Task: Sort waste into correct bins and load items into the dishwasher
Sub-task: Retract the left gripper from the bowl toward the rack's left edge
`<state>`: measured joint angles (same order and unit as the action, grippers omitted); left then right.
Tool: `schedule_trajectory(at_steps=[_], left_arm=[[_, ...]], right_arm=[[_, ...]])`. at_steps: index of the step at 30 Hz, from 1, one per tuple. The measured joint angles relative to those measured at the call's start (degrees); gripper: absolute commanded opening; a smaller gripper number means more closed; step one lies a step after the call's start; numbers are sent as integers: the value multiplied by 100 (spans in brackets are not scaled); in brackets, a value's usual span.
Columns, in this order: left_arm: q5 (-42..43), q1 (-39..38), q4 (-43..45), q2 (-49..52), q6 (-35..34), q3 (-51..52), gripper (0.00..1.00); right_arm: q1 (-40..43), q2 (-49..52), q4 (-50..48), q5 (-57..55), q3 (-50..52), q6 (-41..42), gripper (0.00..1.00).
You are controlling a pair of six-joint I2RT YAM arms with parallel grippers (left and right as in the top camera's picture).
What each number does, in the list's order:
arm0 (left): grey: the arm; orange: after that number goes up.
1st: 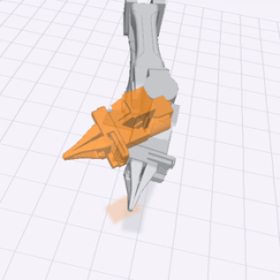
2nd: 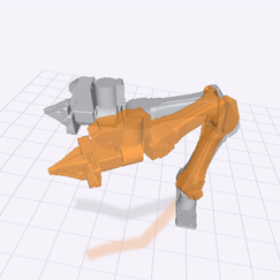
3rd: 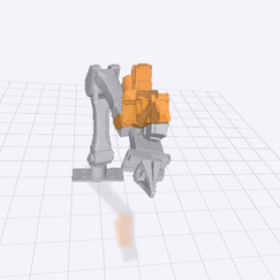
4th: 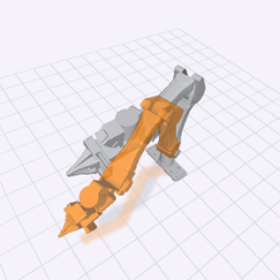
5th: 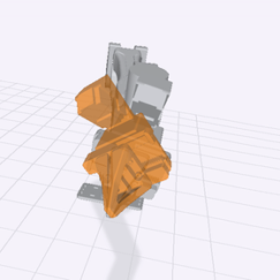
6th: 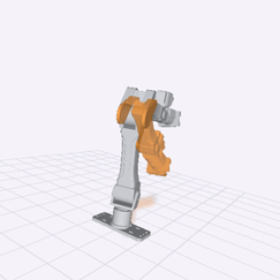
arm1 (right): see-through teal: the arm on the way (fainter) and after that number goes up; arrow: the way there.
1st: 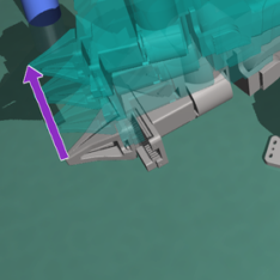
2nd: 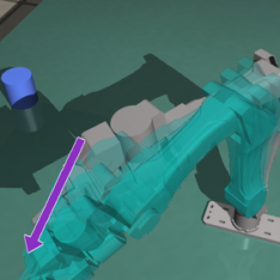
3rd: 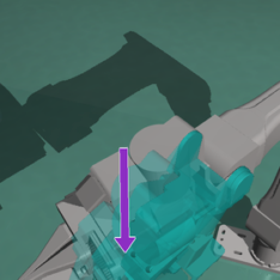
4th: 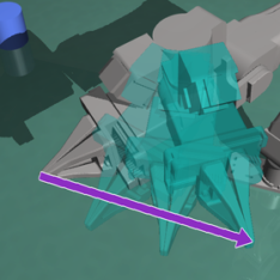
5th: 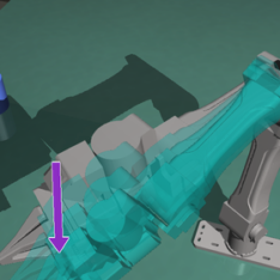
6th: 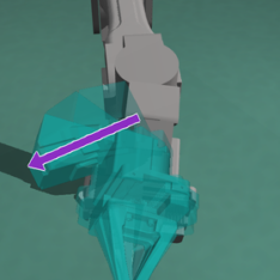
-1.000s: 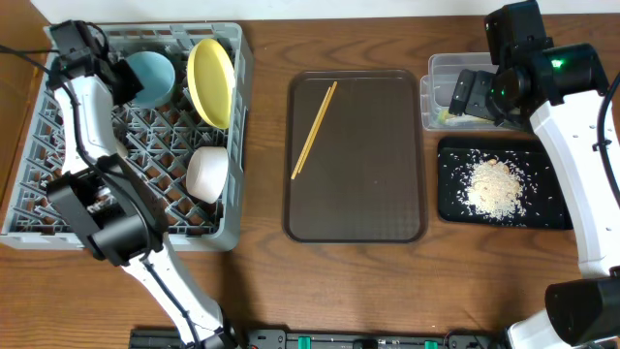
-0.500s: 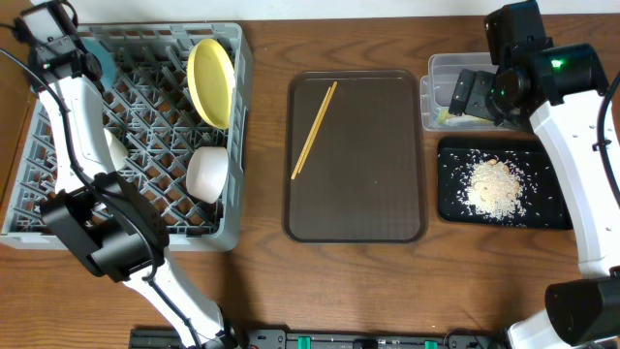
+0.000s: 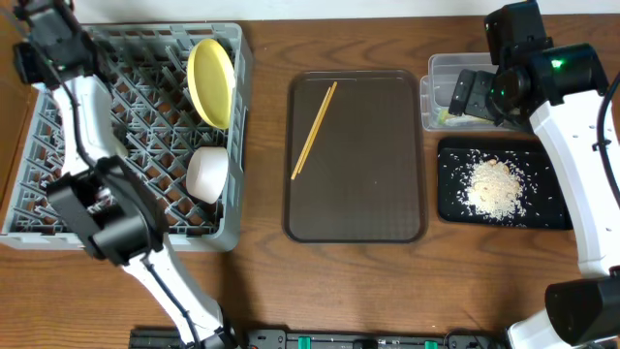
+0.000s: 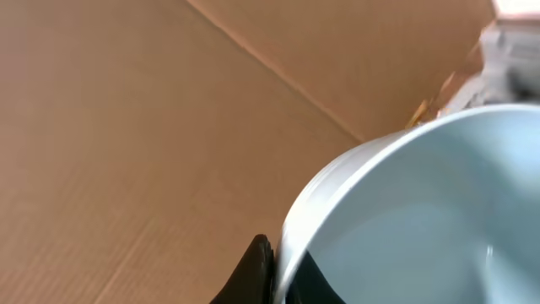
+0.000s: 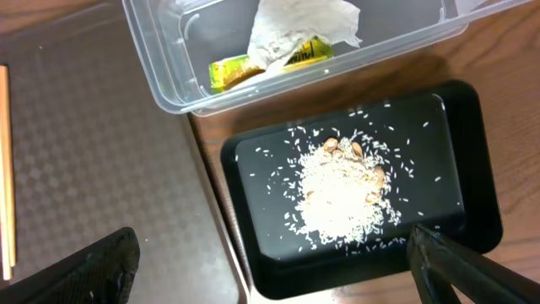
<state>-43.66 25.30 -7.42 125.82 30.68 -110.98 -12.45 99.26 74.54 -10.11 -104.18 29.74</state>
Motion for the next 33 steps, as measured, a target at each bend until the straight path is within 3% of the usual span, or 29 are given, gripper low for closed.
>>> schedule_trajectory(at_steps=[9,22,33], left_arm=[[-435,-2,675,761,1014,2,8],[-540,-258,708,758,1182,0,8],[-533,-511,214,748,1182,-7,7]], right_arm=[[0,0,-2,0,0,0,99],[0,0,-2,0,0,0,99],[0,0,-2,0,0,0,99]])
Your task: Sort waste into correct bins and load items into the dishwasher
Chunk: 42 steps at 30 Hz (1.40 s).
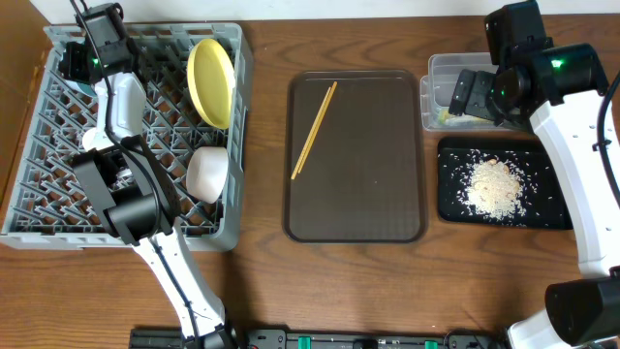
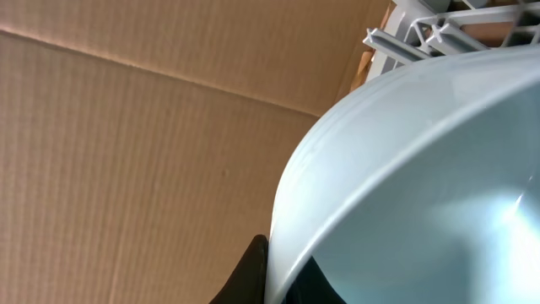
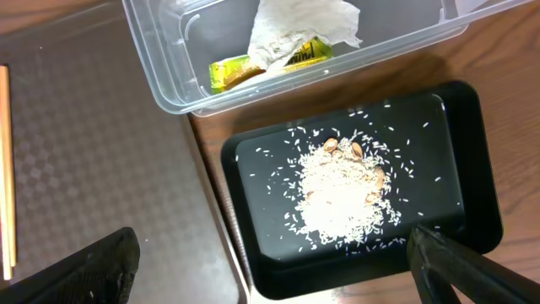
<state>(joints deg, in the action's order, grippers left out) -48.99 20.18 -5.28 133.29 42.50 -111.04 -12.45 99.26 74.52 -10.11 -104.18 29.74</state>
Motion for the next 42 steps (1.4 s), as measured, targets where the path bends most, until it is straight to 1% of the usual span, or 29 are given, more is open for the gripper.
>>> schedule_trajectory(at_steps=[6,7,8,10,11,13,15,17,20,25,27,28,29,32,33,35,36,38,39,42], left_arm=[[17,0,-15,0,133,0,8],[17,-2,-50,0,146,-2,11],[15,-2,-70,-4,146,-4,16],[0,0,-146,-9,177,-4,17],[-39,7,-219,-7,210,-2,25],[-96,13,-254,-4,229,2,33],[-229,17,-330,-4,234,2,37],[-345,20,-507,-4,247,2,48],[-498,17,-942,-4,101,7,49],[-507,-31,-1722,-4,-487,7,49],[-319,-72,-2201,-7,-645,7,50],[-96,-101,-2476,-7,-721,15,52],[28,-122,-2509,-7,-815,20,52],[262,-166,-2260,-48,-1180,28,51],[367,-160,-1996,-129,-1410,42,50],[546,-149,-1685,-363,-1598,81,48],[680,-146,-1563,-501,-1692,81,45],[999,-138,-1388,-817,-1864,81,31],[1174,-127,-1327,-973,-1982,79,27],[1974,-94,-1095,-1447,-2376,66,19]], right_arm=[[0,0,0,0,0,0,99],[0,0,0,0,0,0,99],[0,0,2,0,0,0,99],[2,0,2,0,0,0,99],[0,0,2,0,0,0,99],[0,0,2,0,0,0,99],[0,0,0,0,0,0,99],[0,0,0,2,0,0,99],[0,0,2,0,0,0,99],[0,0,2,0,0,0,99],[0,0,0,0,0,0,99],[2,0,0,0,0,0,99],[0,0,2,0,0,0,99],[0,0,0,0,0,0,99],[0,0,0,0,0,0,99],[0,0,0,0,0,0,99],[2,0,2,0,0,0,99],[2,0,0,0,0,0,99],[2,0,2,2,0,0,99],[2,0,2,0,0,0,99]])
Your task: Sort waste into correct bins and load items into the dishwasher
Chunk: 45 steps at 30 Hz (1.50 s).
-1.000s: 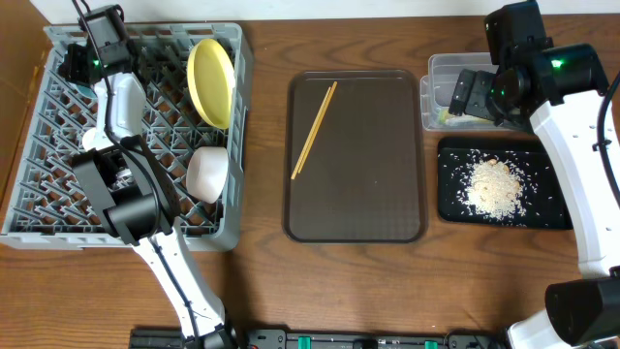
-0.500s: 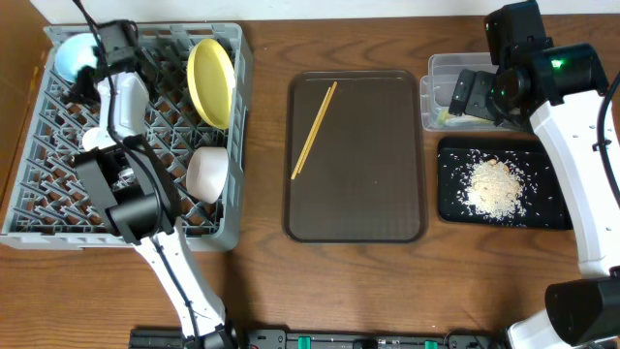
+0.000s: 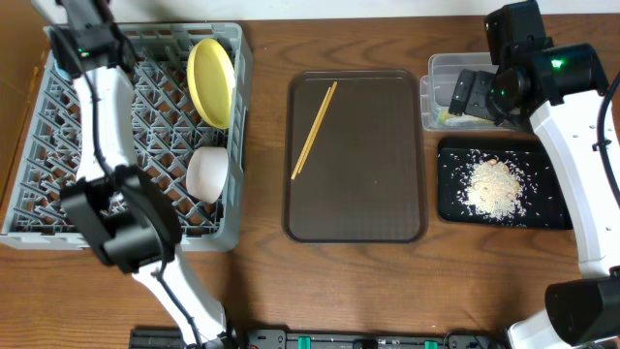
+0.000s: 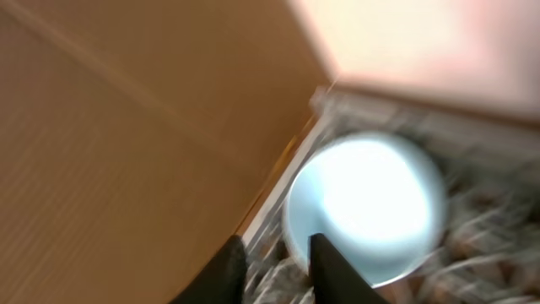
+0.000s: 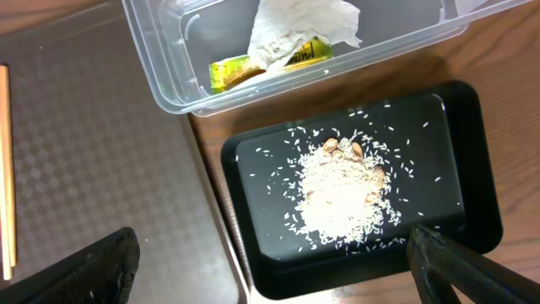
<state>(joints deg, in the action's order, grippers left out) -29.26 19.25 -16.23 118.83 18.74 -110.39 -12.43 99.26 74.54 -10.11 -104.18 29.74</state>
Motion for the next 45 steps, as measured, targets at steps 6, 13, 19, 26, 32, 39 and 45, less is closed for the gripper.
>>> schedule_trajectory(at_steps=[6,13,19,26,32,39,45], left_arm=[[1617,247,245,109,-664,-28,19],[2002,529,310,1038,-1027,-15,15],[2557,706,98,1248,-1246,-11,15],[2903,721,-557,1250,-1381,-11,15],[2994,710,-938,1241,-1429,-52,15],[2999,713,-1200,1222,-1429,-144,15],[2999,713,-1204,1220,-1429,-144,15]], right_arm=[[-2,0,2,0,0,0,99],[0,0,-2,0,0,0,99],[-2,0,-2,0,0,0,99],[-2,0,-2,0,0,0,99],[-2,0,-2,0,0,0,99],[-2,0,0,0,0,0,99],[0,0,-2,0,0,0,99]])
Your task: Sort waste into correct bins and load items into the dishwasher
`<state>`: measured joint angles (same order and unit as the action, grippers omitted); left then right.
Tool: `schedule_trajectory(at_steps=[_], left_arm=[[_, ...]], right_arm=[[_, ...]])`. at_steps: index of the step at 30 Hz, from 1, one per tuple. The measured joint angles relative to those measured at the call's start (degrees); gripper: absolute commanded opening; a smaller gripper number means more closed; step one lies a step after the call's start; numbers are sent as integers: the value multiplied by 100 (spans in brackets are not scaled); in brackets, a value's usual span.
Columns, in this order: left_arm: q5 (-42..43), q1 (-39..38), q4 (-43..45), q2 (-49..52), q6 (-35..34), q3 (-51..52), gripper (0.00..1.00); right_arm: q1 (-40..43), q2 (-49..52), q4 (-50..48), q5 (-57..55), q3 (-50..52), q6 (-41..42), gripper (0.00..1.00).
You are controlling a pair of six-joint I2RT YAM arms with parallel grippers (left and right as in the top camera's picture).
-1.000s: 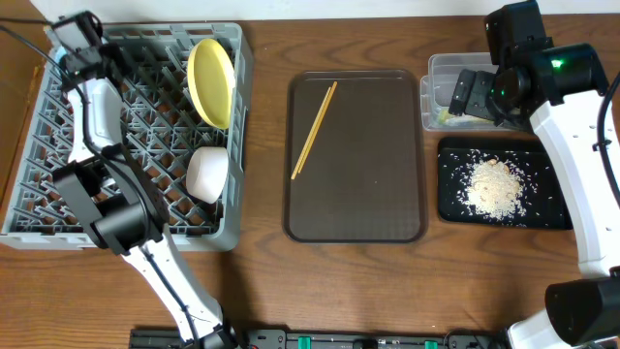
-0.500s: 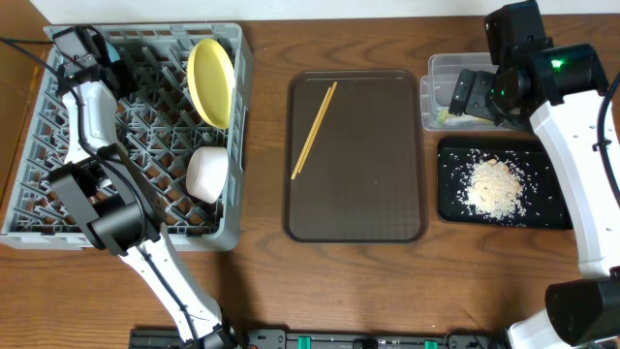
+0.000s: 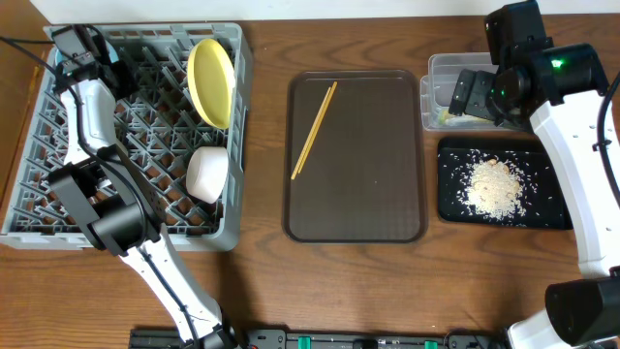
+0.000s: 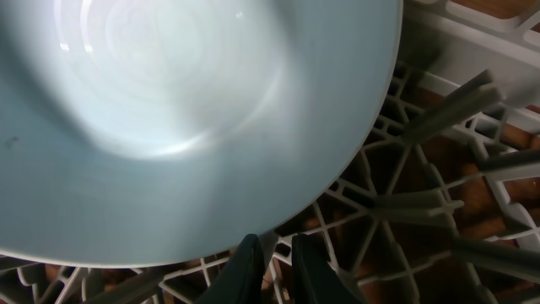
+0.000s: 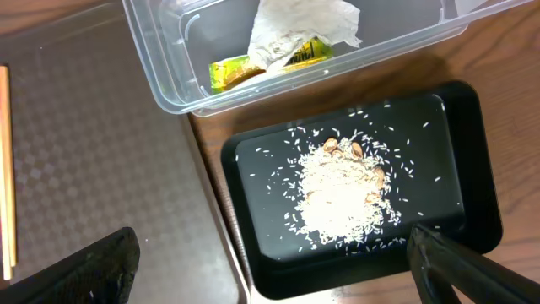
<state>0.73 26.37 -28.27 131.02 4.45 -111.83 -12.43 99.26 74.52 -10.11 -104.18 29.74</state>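
A pale blue plate [image 4: 194, 110] stands in the back-left corner of the grey dish rack [image 3: 58, 194]. My left gripper [image 4: 278, 266] sits just below its rim. The fingers are drawn close together with only rack bars showing in the slit between them. A yellow plate [image 3: 211, 79] and a white cup [image 3: 207, 173] also sit in the rack. Two chopsticks [image 3: 314, 129] lie on the brown tray [image 3: 356, 194]. My right gripper [image 5: 278, 270] hangs wide open and empty over the left edge of the bins.
A clear bin [image 5: 169, 84] at the back right holds a crumpled napkin and a yellow wrapper. In front of it a black tray [image 5: 261, 253] holds a heap of rice. Cardboard lies beyond the rack's left side.
My left gripper was back from the plate with its fingers apart. Now it is close under the plate's rim with the fingers nearly together. The right arm has not moved.
My left gripper was shut on the pale blue plate's rim, out over the cardboard left of the rack. Then it held the plate at the rack's back-left corner. Later the plate stood in the rack, free of the fingers. Now the gripper is close beneath it.
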Motion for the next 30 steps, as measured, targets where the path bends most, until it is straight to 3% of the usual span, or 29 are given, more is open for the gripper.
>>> schedule_trajectory(at_steps=[9,18,19,23,30], left_arm=[[24,0,-85,-251,-15,83,11],[20,4,1012,-1001,-20,92,15],[24,11,1108,-1027,-17,92,17],[24,44,1401,-1027,-31,92,47],[24,68,1528,-702,236,92,52]], right_arm=[[-2,0,0,0,0,0,99],[0,0,0,0,0,0,99],[-2,0,2,0,0,0,99],[-2,0,0,0,0,0,99],[-2,0,2,0,0,0,99]])
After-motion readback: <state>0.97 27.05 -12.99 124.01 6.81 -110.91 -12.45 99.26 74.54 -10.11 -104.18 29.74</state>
